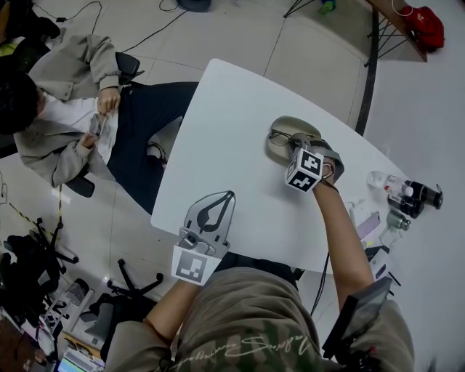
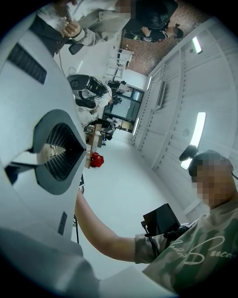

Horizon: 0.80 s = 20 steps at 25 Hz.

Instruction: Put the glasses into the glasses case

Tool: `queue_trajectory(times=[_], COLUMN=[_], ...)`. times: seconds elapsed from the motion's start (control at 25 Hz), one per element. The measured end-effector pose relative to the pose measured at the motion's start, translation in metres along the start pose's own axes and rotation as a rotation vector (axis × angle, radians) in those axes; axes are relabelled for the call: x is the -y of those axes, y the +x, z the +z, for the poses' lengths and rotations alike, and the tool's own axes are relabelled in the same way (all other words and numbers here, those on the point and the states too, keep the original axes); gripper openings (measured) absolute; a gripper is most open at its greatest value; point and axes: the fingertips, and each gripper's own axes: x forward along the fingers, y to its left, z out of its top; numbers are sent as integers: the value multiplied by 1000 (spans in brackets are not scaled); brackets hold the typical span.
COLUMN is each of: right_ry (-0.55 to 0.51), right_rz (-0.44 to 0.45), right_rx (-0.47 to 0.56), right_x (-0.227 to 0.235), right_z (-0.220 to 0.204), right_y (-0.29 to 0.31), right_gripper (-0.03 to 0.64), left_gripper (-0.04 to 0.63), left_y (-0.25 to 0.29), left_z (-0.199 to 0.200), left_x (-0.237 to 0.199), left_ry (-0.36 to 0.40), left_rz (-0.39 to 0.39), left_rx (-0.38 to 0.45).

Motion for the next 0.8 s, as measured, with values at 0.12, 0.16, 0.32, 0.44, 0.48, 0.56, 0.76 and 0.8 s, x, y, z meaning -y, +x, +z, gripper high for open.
queue_trajectory(times=[0.12, 0.16, 0.32, 0.44, 0.48, 0.56, 0.76, 0.8], right_ry=[0, 0, 0, -6, -6, -2, 5, 6], right_rz=[-23, -28, -33, -31, -28, -23, -33, -37], right_rx=[6, 6, 5, 8, 8, 5, 11, 12], right_x=[4, 4, 5, 7, 8, 10, 13, 13], right_z=[1, 1, 1, 3, 3, 3, 3, 3], right_y=[1, 2, 4, 5, 5, 6, 0, -1], right_gripper=[14, 14, 14, 14, 14, 14, 14, 14], left_gripper=[6, 6, 6, 6, 6, 6, 6, 6], left_y=[0, -1, -2, 0, 1, 3, 5, 5], left_z=[0, 0, -4, -3, -2, -1, -2, -2], left_x=[-2, -2, -4, -5, -5, -4, 1, 1], left_ry=[-1, -2, -11, -12, -10, -12, -12, -11], left_rz=[3, 4, 11, 13, 11, 8, 5, 5], left_rx=[5, 4, -6, -4, 0, 1, -5, -5])
